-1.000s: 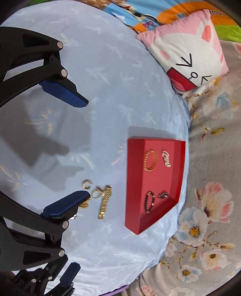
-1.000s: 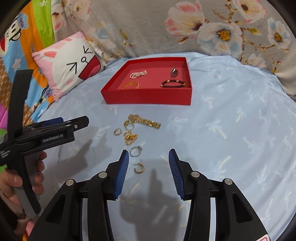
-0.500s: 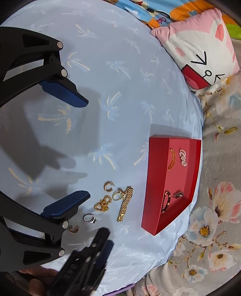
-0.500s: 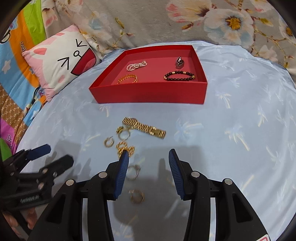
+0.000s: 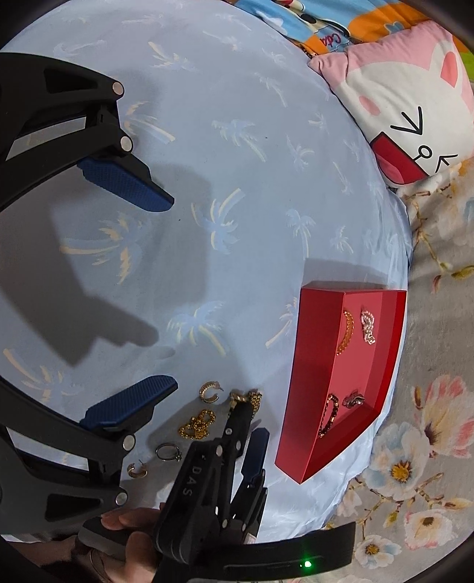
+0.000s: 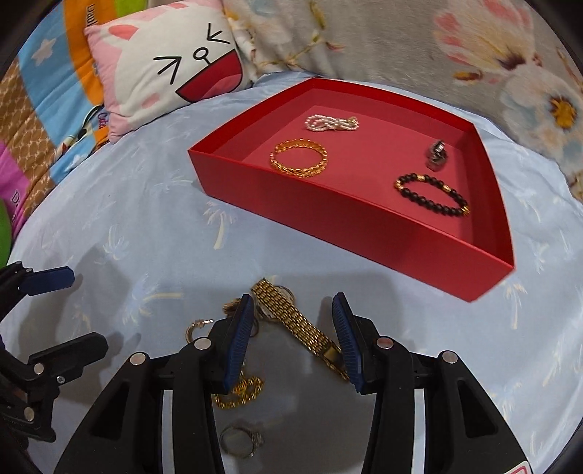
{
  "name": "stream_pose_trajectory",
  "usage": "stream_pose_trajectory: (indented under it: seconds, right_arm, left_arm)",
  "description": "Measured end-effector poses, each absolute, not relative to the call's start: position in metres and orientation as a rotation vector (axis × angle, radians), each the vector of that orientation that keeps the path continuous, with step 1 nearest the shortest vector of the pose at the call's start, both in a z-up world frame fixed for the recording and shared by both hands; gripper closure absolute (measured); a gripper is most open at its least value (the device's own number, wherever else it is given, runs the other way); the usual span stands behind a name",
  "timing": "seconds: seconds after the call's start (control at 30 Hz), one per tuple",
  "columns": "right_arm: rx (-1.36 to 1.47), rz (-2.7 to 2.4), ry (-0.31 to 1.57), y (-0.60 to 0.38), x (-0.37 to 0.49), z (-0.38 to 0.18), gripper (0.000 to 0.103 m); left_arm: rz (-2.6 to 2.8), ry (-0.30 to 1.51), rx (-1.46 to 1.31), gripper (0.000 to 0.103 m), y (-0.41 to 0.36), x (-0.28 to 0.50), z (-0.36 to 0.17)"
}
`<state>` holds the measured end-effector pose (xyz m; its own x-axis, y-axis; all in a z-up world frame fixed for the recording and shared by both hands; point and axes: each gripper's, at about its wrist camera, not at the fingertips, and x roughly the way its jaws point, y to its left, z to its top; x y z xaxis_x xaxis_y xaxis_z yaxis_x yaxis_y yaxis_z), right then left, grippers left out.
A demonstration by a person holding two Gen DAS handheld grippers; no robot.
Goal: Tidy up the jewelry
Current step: 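Grasp the gold link watch with the right tool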
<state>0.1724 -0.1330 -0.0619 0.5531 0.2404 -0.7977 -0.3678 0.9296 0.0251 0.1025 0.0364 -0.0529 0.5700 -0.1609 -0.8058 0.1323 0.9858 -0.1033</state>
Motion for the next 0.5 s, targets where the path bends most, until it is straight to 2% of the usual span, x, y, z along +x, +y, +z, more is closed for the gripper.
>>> stream_pose_trajectory:
  seconds: [0.03, 0.13, 0.5]
  right_arm:
    - [-0.145, 0.371, 0.916, -0.132, 0.174, -0.063, 0.062]
    - [-0.142, 0.370, 0.914, -0.129, 0.176, -0.064, 0.082]
    - [0.030, 0.272, 0.908, -0.171, 0.147, -0.054, 0.082]
  left_arm:
    - [-0.174, 0.949, -0.035, 0.014, 0.036, 0.103, -0.053]
    - [-0.179, 0.948, -0.035, 0.014, 0.035, 0.105, -0.053]
    - [-0.257, 0.930, 0.001, 0.015, 0.011, 0.106, -0.052]
